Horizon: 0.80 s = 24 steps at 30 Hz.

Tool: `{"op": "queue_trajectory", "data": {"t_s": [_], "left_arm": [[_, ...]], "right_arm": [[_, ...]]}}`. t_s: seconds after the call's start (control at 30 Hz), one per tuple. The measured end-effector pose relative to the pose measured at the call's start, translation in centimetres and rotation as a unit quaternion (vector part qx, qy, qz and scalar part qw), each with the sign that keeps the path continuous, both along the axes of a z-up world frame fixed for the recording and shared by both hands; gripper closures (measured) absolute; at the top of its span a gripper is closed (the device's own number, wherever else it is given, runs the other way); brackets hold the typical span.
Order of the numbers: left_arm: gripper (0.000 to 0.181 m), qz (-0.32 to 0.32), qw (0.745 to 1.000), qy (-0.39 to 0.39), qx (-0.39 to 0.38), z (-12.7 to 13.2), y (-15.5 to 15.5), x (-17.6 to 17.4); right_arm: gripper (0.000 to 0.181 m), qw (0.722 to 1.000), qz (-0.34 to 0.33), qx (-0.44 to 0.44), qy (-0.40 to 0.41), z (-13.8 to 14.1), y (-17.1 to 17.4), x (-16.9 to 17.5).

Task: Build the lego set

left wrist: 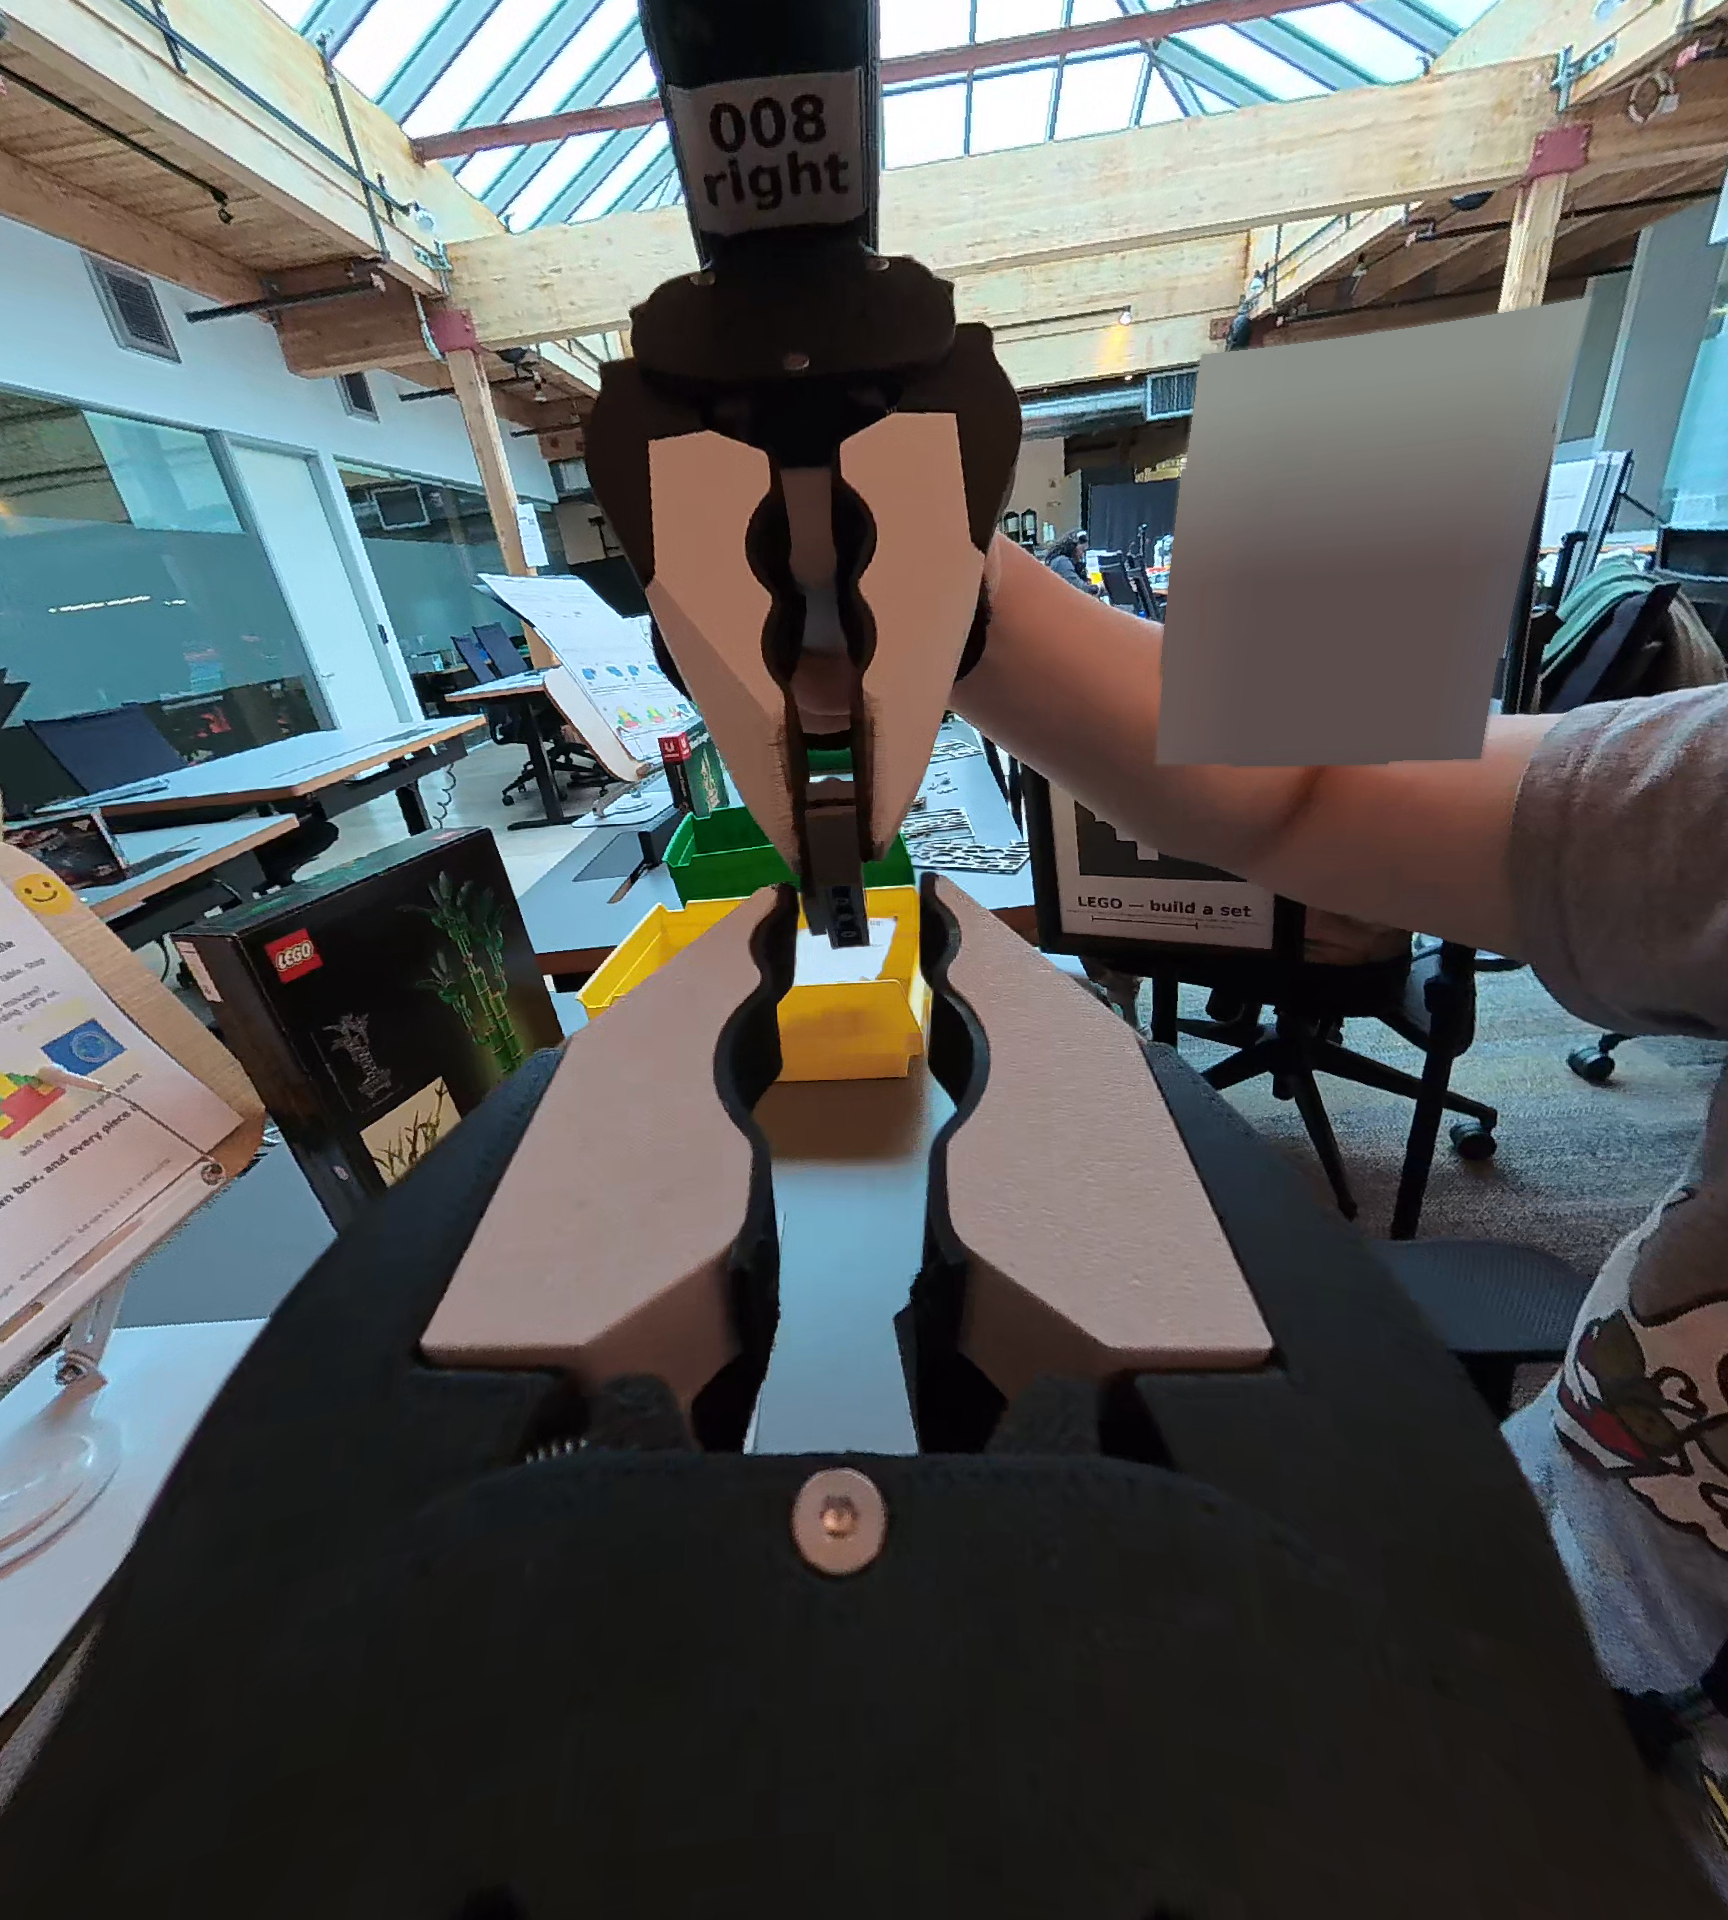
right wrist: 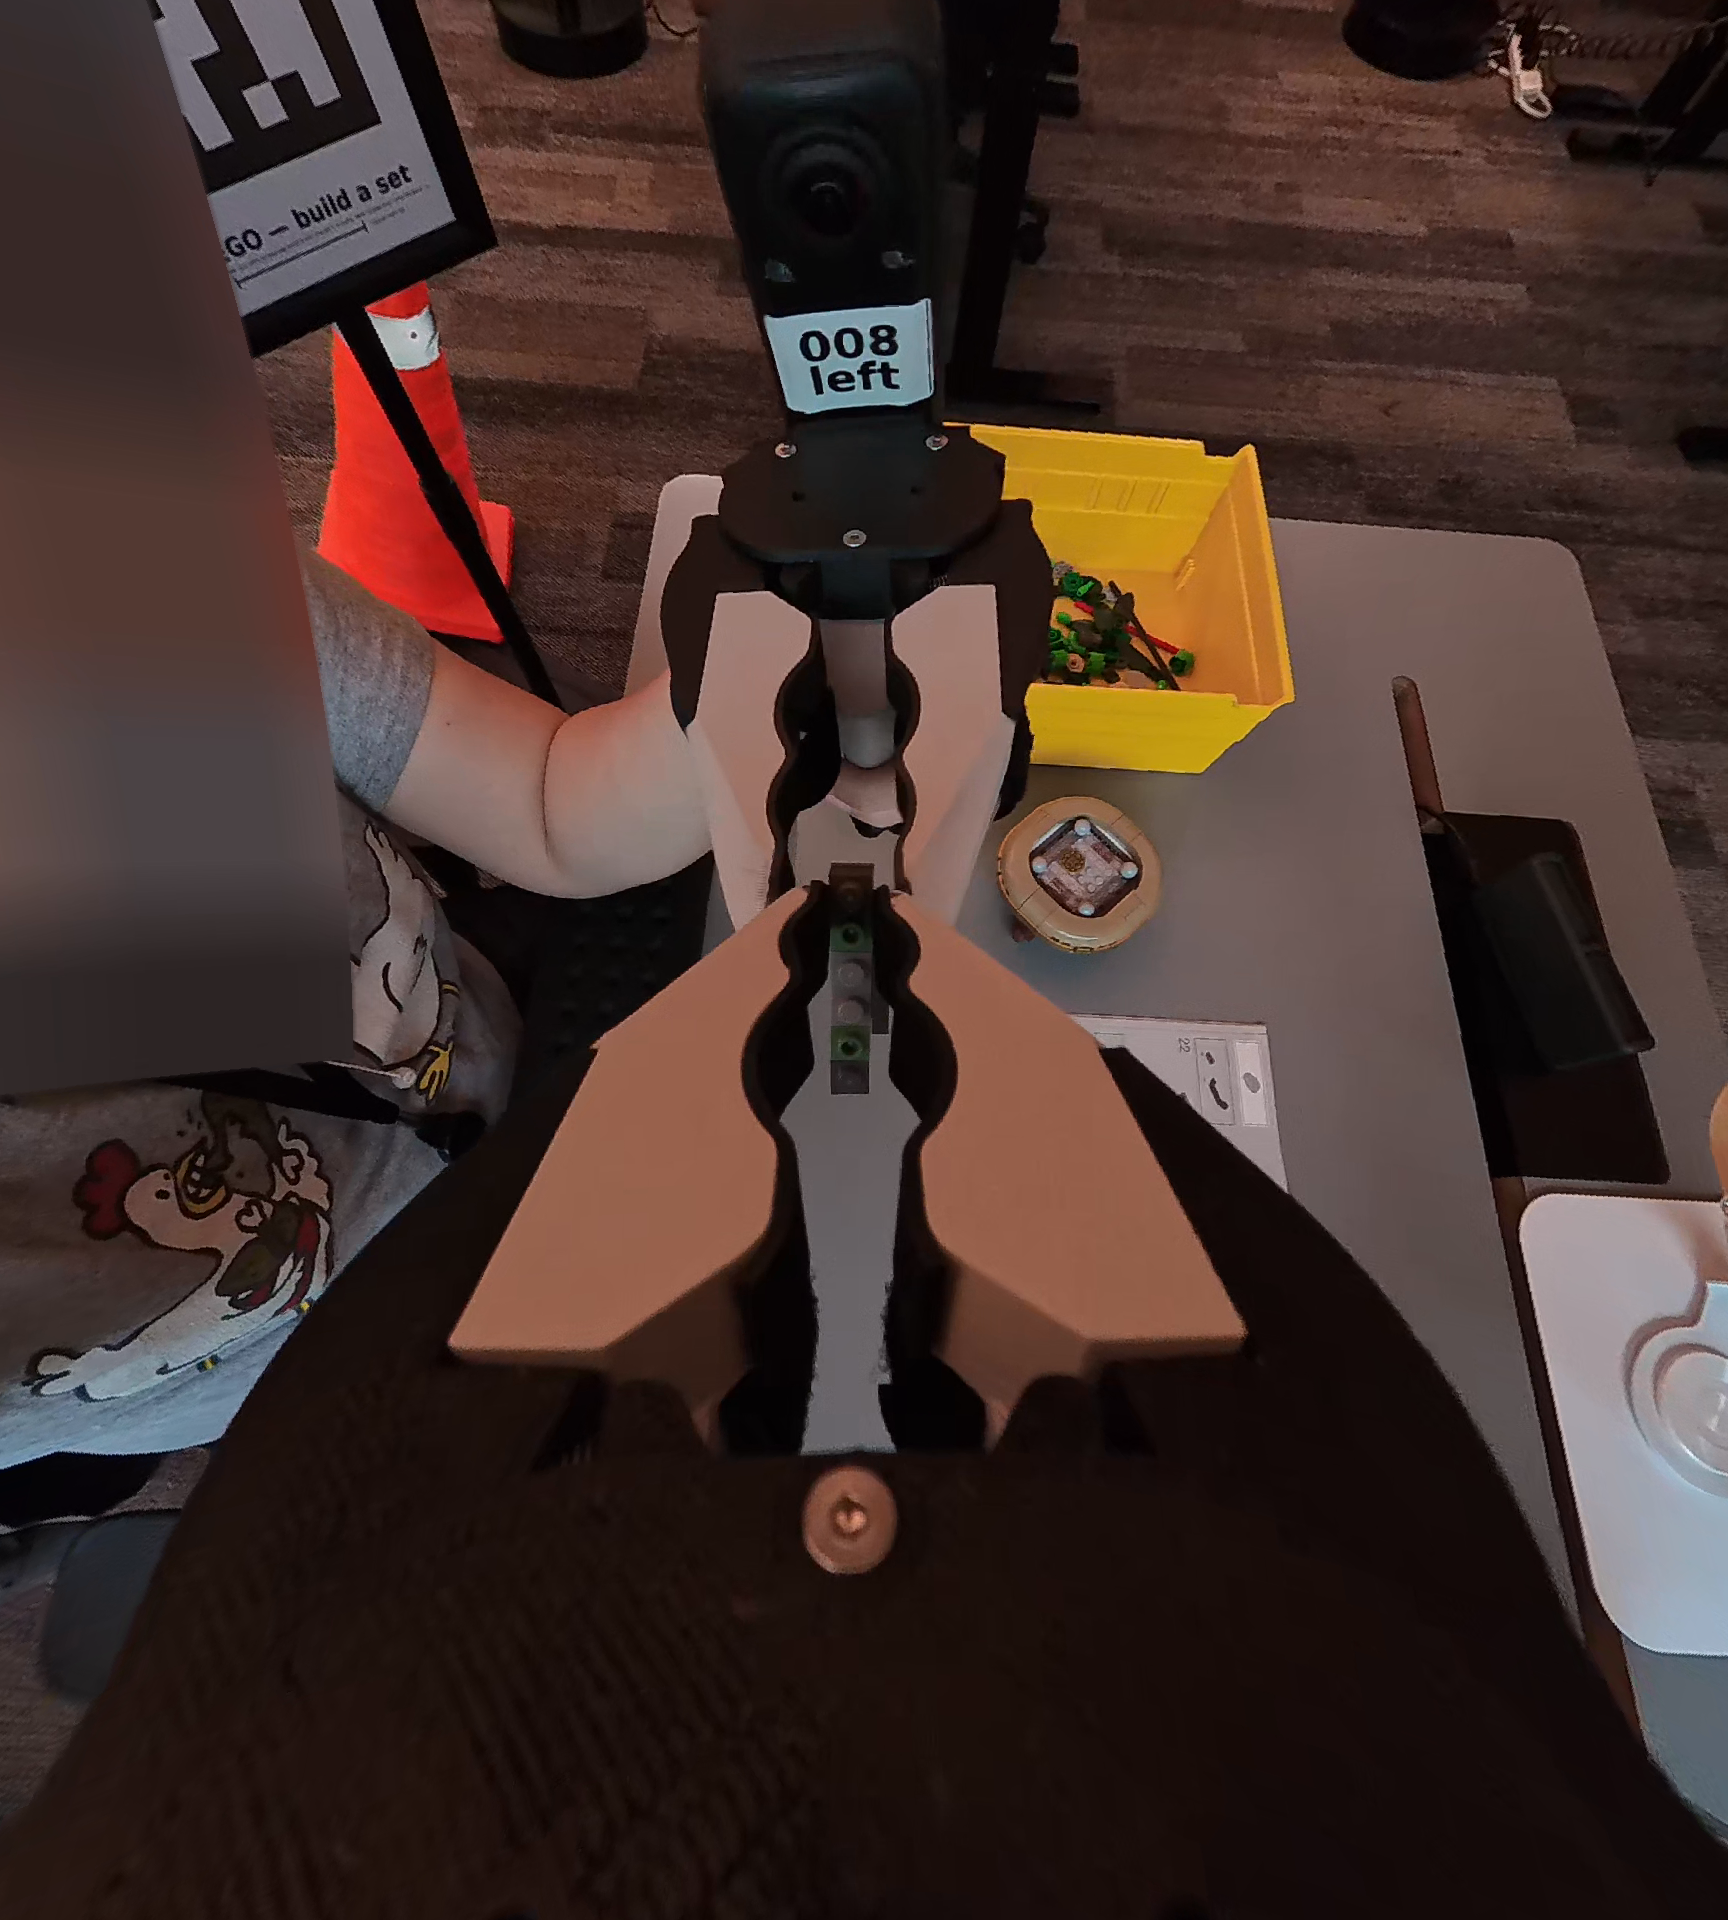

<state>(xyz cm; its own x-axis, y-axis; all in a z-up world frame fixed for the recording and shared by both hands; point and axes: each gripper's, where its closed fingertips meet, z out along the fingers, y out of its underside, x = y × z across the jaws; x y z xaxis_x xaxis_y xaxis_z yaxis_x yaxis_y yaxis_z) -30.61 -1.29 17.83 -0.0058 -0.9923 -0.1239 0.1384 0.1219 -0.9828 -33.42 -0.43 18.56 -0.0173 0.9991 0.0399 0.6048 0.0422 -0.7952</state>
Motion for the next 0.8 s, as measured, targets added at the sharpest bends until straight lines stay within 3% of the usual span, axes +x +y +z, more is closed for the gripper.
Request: {"op": "queue_trajectory", "data": {"t_s": [0.33, 0.43, 0.5, 0.63, 0.7, 0.8], "left_arm": [[0.150, 0.036, 0.998, 0.026, 0.049, -1.1, 0.6, 0.9], [0.140, 0.095, 0.986, 0.025, 0.133, -1.3, 1.4, 1.1], [0.138, 0.161, 0.963, 0.004, 0.218, -0.7, 2.0, 1.0], [0.138, 0.151, 0.935, -0.078, 0.310, 1.3, -1.5, 0.7], [0.133, 0.149, 0.926, -0.094, 0.335, 1.8, -2.8, 0.6], [0.141, 0.143, 0.904, -0.097, 0.390, 1.8, -5.1, 1.0]], "right_arm": [[0.175, 0.998, 0.020, -0.037, -0.038, -0.7, -0.5, 1.4], [0.175, 0.995, 0.034, -0.062, -0.073, -0.6, -1.4, 2.3], [0.175, 0.992, 0.037, -0.072, -0.100, -0.3, -1.9, 2.9], [0.175, 0.982, 0.044, -0.118, -0.144, 0.4, -3.2, 3.8], [0.175, 0.974, 0.050, -0.144, -0.168, 0.4, -4.1, 4.3], [0.175, 0.962, 0.059, -0.174, -0.202, 0.1, -5.6, 4.5]]}}
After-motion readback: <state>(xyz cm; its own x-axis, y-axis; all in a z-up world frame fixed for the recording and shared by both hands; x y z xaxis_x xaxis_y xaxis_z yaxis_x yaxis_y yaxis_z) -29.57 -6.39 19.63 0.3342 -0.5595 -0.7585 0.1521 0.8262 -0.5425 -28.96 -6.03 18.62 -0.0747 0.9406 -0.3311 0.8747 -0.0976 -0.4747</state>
